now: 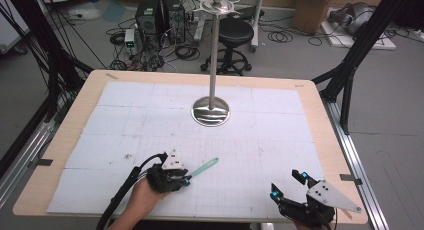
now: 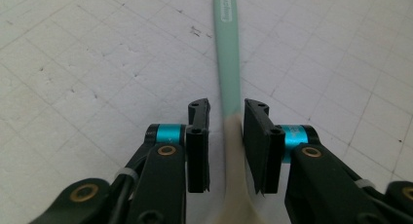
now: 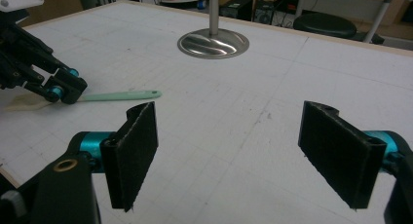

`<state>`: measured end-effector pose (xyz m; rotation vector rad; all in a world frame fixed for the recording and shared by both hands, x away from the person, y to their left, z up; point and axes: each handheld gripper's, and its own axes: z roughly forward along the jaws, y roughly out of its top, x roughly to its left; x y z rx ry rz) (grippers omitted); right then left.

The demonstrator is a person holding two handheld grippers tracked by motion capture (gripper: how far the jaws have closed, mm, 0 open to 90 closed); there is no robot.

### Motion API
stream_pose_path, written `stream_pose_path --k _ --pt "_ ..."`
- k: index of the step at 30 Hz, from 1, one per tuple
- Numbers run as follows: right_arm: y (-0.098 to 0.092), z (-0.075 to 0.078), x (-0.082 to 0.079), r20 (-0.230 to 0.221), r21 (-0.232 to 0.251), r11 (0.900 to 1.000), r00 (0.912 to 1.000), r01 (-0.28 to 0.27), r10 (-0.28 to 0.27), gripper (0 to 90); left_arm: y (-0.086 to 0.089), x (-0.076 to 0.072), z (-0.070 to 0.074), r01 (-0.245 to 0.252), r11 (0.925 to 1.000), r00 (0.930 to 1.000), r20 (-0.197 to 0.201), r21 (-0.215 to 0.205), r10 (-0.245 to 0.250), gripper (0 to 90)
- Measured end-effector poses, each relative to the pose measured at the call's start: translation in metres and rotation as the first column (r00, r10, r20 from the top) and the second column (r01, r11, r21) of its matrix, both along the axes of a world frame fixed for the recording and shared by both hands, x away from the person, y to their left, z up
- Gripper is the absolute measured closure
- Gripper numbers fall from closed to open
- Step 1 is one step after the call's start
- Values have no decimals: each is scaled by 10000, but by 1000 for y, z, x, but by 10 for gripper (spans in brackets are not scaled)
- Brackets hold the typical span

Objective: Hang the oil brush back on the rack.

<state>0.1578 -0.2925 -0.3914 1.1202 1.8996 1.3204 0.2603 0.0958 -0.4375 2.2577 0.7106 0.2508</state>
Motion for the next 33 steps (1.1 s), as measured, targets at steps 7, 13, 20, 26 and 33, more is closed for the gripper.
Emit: stream_pose_path --k 7,13,20,26,33 --pt "1 0 0 -14 5 10000 10000 -29 29 209 -2 0 0 229 9997 9997 -69 41 -229 808" --pt "0 0 0 -2 26 10000 10000 -30 30 210 0 2 0 240 9997 9994 -254 -83 -242 818" --pt "0 0 1 -38 46 10000 10000 -32 32 212 1 3 0 167 9996 9992 -361 -217 -175 821" --pt "0 -1 1 -85 36 10000 10000 -52 52 213 4 3 1 104 9985 9985 -531 -545 -133 822" --pt "2 -2 1 -151 63 9999 9998 -104 105 213 11 0 12 -106 9894 9995 -324 -1446 59 821"
